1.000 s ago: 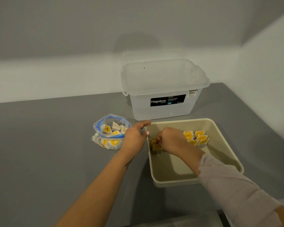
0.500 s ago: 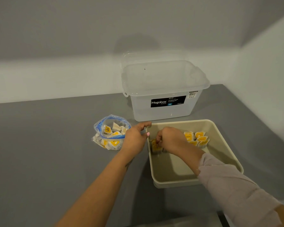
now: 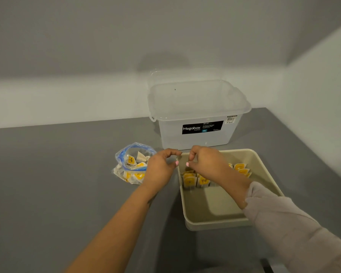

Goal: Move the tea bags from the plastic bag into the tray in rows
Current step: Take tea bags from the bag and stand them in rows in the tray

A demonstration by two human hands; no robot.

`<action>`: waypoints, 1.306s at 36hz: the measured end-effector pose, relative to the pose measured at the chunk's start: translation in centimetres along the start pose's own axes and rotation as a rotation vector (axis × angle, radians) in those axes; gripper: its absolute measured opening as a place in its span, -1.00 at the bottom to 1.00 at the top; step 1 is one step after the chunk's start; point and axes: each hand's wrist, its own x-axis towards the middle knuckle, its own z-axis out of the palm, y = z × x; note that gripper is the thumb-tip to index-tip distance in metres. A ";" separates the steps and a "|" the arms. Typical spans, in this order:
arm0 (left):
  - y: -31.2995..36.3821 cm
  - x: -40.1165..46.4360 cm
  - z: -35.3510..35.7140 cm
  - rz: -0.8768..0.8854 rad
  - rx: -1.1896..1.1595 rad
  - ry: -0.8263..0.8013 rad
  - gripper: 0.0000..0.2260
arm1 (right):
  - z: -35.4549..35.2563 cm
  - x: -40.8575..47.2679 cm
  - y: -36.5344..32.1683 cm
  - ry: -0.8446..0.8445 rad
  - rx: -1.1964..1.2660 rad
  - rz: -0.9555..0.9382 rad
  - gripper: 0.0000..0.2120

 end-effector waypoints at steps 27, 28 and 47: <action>-8.2 5.7 -12.2 -0.081 0.089 0.027 -0.80 | 3.4 7.3 -11.9 -0.233 -0.094 -0.049 -0.84; -8.4 5.9 -12.2 -0.079 0.088 0.016 -0.80 | 3.8 7.6 -12.2 -0.241 -0.132 -0.045 -0.82; -11.1 8.6 -11.9 0.070 0.108 -0.091 -0.91 | 6.7 9.8 -12.9 -0.206 -0.188 0.074 -0.81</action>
